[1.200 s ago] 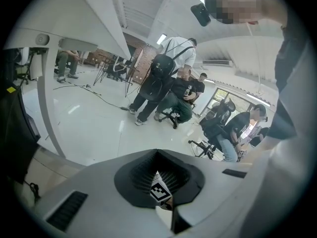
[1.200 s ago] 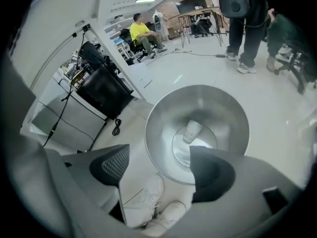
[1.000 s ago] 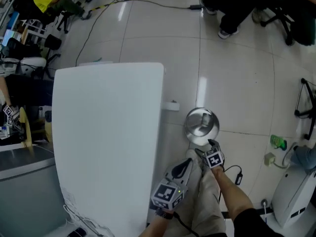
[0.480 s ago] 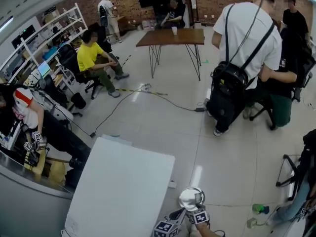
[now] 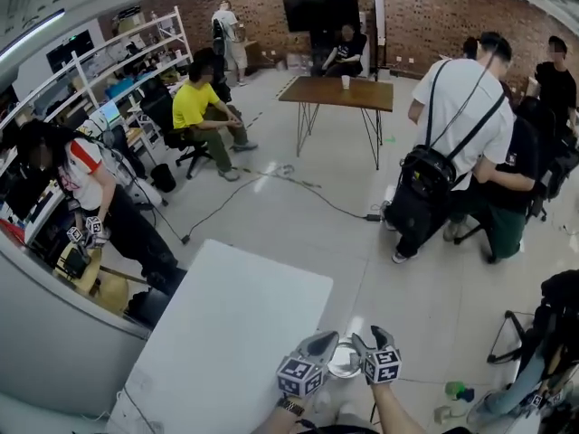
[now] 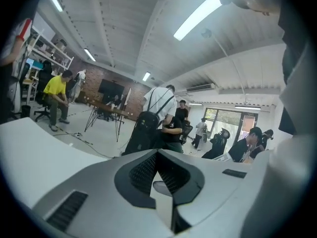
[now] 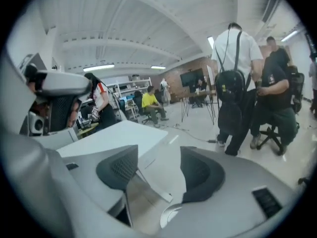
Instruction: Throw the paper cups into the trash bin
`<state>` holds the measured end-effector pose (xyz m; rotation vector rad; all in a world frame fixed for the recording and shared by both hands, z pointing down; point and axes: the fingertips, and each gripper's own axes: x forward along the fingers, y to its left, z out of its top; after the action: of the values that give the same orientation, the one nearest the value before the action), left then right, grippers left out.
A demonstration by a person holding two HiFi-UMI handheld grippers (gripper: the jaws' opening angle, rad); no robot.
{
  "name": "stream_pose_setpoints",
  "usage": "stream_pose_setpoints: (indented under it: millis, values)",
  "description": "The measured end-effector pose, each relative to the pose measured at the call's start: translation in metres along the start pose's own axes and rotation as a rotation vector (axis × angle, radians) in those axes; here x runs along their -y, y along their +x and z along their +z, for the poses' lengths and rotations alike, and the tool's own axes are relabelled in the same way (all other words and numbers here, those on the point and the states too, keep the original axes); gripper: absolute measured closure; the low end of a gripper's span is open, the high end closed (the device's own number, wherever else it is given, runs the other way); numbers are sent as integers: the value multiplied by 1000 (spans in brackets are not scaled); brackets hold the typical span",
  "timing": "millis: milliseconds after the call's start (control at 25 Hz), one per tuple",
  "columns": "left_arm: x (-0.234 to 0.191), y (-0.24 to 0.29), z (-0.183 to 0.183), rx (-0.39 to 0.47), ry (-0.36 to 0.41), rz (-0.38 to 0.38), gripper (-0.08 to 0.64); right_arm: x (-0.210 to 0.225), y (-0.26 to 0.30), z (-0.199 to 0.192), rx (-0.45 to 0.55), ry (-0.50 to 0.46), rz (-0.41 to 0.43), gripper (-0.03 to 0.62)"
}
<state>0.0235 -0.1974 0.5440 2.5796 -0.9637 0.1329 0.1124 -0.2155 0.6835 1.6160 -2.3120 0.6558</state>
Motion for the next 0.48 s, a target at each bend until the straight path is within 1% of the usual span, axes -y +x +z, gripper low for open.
stream_pose_setpoints:
  millis: [40, 120, 200, 320, 400, 480]
  values:
    - [3, -3, 14, 24, 15, -9, 558, -5, -11, 24, 44, -19, 2, 330]
    - [9, -10, 40, 63, 38, -22, 558, -20, -33, 68, 116, -58, 10, 354]
    - [14, -19, 63, 92, 58, -30, 558, -37, -53, 108, 186, -85, 24, 359]
    - [16, -33, 90, 123, 87, -27, 558, -63, -80, 168, 305, -124, 55, 408]
    - [21, -40, 108, 146, 108, -34, 558, -77, -95, 206, 373, -169, 84, 511]
    - [24, -45, 125, 169, 126, -43, 558, -89, -106, 237, 429, -225, 123, 562]
